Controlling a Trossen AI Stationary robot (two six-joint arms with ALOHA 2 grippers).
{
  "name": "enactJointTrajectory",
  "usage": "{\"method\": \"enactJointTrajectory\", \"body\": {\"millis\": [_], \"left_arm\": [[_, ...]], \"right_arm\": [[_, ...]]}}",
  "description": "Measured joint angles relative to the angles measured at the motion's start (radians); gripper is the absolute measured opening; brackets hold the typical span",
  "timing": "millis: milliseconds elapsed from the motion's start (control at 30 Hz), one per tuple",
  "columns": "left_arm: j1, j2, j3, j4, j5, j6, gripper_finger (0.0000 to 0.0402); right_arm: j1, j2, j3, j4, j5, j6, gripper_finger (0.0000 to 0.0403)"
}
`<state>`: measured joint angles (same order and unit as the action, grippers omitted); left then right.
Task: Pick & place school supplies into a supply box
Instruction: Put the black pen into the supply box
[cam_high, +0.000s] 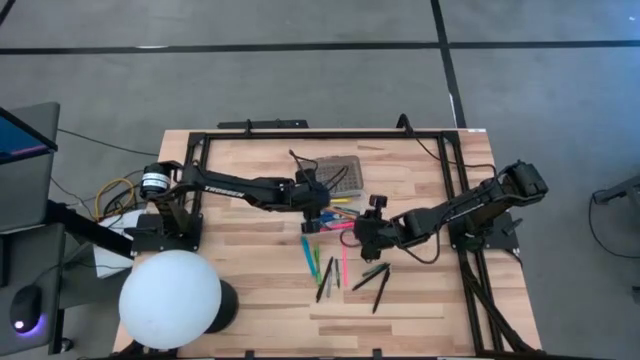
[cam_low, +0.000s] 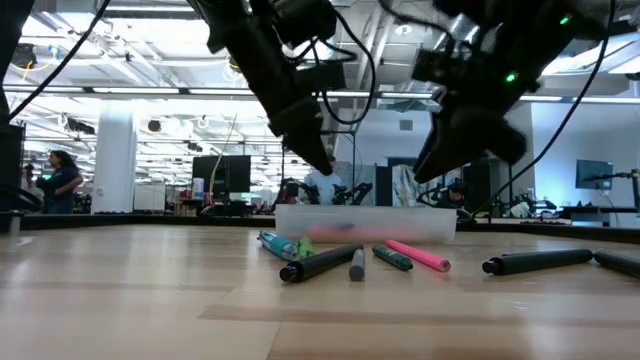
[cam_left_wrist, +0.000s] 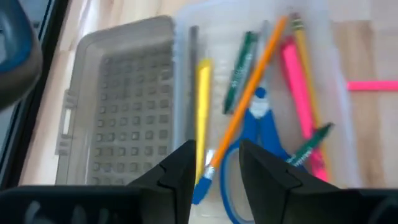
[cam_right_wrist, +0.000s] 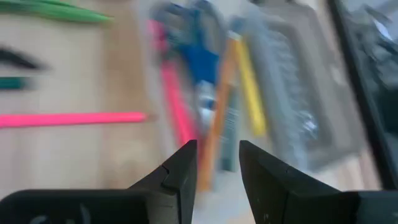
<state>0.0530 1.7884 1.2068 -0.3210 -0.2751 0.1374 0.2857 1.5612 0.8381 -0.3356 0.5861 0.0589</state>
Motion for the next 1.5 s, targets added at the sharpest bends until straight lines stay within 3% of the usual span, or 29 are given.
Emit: {"method": "enactJointTrajectory", "body": {"millis": [133,333,467,633,767,933,1167,1300,1500], "left_arm": [[-0.038,-0.028,0.0,-0.065,0.004,0.054,0.0117],[-0.095,-0.102,0.0,-0.102,0.016,0.103,0.0106],[-0.118,-0.172,-0.004,-0.145,0.086,0.111,0.0099],[-0.138,-0.313,-0.109,-0.107,0.145,0.107,0.0091],[-0.162,-0.467,-0.28,0.033,0.164,0.071,0.0087],[-0.205,-0.668,-0.574,0.335,0.154,0.017,0.0087],[-0.28,-0.843,-0.926,0.758,0.057,-0.032,0.0087],[-0.322,-0.871,-1.016,0.923,0.049,0.012,0.0087],[-0.357,-0.894,-1.011,0.941,0.057,0.057,0.0087]], "right_arm": [[0.074,0.0,0.001,0.038,-0.051,-0.04,0.0111],[0.166,0.0,0.001,0.023,-0.014,-0.04,0.0111],[0.21,0.0,0.001,0.023,-0.004,-0.04,0.0111],[0.259,0.0,0.001,0.023,-0.004,-0.039,0.0111],[0.289,-0.013,0.001,0.035,-0.004,-0.033,0.0111],[0.319,-0.028,0.001,0.097,-0.022,-0.045,0.0111],[0.329,-0.022,0.0,0.195,-0.186,-0.06,0.0111],[0.333,-0.021,0.0,0.209,-0.23,-0.003,0.0111],[0.342,-0.016,0.0,0.18,-0.249,0.112,0.0111]]}}
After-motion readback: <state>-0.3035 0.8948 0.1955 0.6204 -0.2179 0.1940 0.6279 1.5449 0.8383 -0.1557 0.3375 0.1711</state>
